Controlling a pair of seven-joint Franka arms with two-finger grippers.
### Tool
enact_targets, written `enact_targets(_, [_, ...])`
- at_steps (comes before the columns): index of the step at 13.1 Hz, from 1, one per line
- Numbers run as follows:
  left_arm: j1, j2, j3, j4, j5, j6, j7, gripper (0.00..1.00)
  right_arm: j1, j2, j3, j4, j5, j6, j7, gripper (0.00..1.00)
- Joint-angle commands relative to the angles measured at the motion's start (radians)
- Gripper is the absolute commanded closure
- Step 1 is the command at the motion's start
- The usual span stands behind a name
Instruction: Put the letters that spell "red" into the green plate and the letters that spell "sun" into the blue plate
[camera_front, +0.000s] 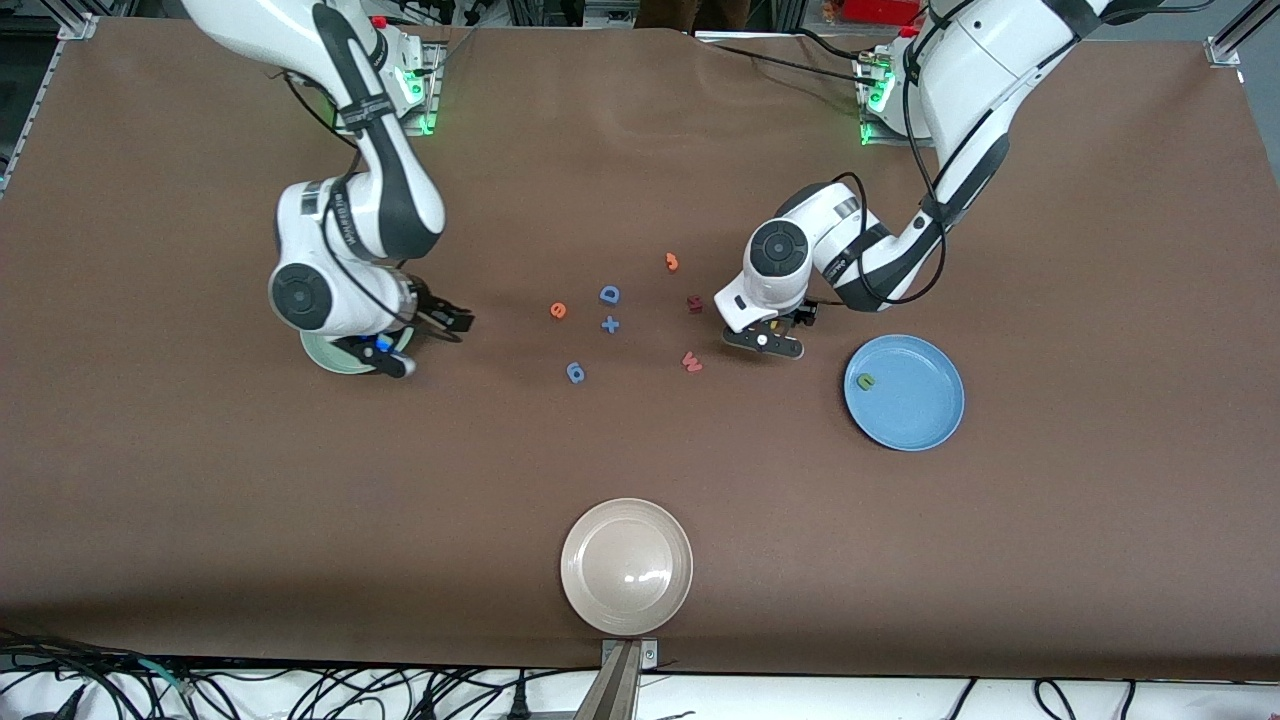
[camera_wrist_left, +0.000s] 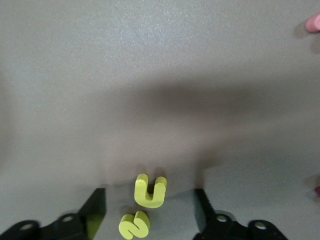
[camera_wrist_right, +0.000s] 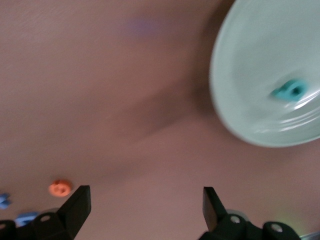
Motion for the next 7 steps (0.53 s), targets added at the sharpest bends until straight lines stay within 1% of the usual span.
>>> enact_targets(1, [0.016, -0.025, -0.008, -0.025, 0.025, -0.005, 0.002, 0.7, 0.044, 0.026, 0.032, 0.015, 0.032, 0.078, 0.127, 0.01])
enact_targets(3, [0.018, -0.025, -0.006, -0.024, 0.025, -0.003, 0.001, 0.76, 0.113, 0.066, 0.032, 0.015, 0.034, 0.156, 0.207, 0.01])
enact_targets(5, [0.016, -0.024, -0.008, -0.024, 0.025, -0.005, -0.002, 0.76, 0.164, 0.097, 0.032, 0.015, 0.034, 0.222, 0.264, 0.01])
enact_targets(7, [0.019, -0.03, -0.008, -0.022, 0.025, -0.007, 0.002, 0.78, 0.195, 0.117, 0.032, 0.013, 0.032, 0.273, 0.273, 0.01])
